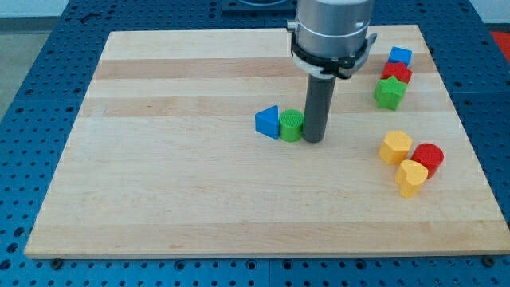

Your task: Move the green star to right side of green circle

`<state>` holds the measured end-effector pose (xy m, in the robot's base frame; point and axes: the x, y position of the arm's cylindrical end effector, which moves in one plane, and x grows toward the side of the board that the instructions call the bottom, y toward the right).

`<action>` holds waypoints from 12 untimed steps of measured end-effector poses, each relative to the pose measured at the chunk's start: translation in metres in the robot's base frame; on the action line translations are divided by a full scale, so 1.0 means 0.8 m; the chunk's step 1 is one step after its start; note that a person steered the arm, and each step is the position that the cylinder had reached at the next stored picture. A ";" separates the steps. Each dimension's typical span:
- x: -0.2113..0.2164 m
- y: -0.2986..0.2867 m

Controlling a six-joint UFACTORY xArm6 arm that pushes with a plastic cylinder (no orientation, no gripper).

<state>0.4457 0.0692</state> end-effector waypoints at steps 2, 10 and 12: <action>-0.024 -0.004; -0.082 0.064; -0.110 0.077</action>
<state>0.3580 0.1308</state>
